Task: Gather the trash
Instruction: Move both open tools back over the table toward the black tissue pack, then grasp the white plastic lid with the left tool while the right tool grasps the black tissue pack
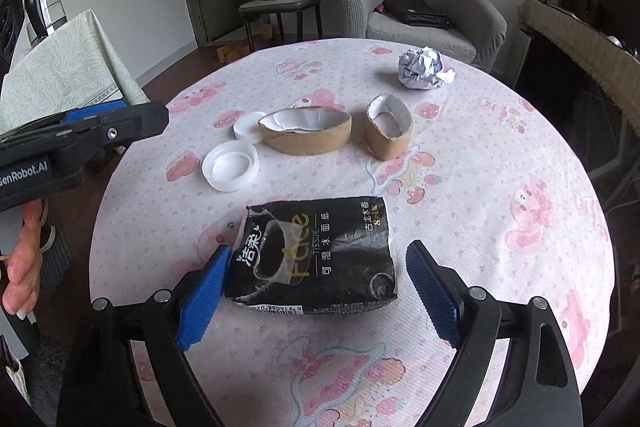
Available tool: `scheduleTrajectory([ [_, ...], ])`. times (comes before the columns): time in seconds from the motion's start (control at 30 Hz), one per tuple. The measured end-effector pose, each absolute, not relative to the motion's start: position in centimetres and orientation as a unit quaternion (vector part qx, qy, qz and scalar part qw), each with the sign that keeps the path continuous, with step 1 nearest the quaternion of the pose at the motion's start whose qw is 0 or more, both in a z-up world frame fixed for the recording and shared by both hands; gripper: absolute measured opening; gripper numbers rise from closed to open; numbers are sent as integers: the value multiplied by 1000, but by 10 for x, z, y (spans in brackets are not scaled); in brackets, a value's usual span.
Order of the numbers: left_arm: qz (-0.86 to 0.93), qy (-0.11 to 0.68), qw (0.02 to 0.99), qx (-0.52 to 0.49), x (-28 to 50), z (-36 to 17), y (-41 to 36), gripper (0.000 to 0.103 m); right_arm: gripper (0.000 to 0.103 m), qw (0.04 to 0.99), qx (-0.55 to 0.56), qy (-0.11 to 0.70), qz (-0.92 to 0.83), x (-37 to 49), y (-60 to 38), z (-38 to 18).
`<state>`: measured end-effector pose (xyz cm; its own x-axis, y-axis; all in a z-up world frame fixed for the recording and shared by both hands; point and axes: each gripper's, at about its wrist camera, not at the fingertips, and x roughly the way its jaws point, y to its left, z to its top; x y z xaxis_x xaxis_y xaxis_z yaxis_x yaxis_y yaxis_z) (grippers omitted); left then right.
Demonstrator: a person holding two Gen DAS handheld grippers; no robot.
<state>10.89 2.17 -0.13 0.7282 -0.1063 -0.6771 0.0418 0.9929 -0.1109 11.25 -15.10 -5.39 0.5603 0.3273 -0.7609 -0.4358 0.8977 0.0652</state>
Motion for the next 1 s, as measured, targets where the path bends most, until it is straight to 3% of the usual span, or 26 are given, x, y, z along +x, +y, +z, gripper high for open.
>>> scheduleTrajectory([
  [0.23, -45, 371, 927, -38, 115, -6, 6, 79, 88, 879, -64, 422, 212, 116, -150, -54],
  [0.3, -47, 374, 925, -34, 116, -9, 1, 79, 73, 880, -74, 420, 207, 118, -150, -51],
  [0.7, -54, 400, 915, -11, 129, -30, -24, 79, 72, 899, -18, 403, 171, 131, -211, -35],
  [1.0, -37, 413, 910, 7, 139, -41, -38, 67, 72, 898, 30, 400, 179, 135, -236, -32],
])
